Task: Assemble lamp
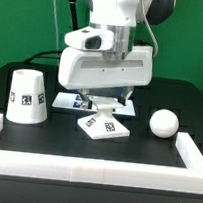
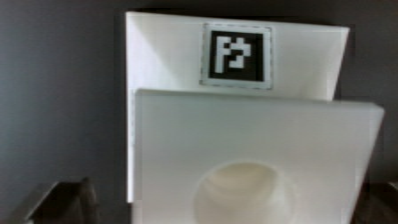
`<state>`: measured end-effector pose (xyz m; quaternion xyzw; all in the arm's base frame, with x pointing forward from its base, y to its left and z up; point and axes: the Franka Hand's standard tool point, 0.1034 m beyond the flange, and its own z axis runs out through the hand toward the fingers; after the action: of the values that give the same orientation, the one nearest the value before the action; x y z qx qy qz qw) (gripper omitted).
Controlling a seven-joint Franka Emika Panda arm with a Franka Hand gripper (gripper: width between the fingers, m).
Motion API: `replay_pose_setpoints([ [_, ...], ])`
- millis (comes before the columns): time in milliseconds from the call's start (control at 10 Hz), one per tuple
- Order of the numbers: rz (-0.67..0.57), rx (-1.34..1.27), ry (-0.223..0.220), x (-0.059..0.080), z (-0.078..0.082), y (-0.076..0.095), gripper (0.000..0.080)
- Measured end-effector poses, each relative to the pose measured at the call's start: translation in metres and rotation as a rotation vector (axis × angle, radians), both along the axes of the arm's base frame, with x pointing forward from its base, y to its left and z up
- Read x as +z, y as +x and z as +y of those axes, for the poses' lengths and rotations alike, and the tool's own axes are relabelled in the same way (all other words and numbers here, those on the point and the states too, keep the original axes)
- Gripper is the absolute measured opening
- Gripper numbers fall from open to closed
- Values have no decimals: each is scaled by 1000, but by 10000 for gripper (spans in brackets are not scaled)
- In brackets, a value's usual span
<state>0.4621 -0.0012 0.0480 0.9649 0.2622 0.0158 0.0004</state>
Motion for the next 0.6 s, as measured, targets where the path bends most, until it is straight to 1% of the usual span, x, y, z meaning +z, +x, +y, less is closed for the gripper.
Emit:
replay_pose_setpoints([
  [100,-1,5,0,1,3,1,700],
  [200,-2,9,-1,2,1,2,596],
  [300,-2,10,-1,2,0,2,534],
  [600,-2,10,-1,2,0,2,534],
])
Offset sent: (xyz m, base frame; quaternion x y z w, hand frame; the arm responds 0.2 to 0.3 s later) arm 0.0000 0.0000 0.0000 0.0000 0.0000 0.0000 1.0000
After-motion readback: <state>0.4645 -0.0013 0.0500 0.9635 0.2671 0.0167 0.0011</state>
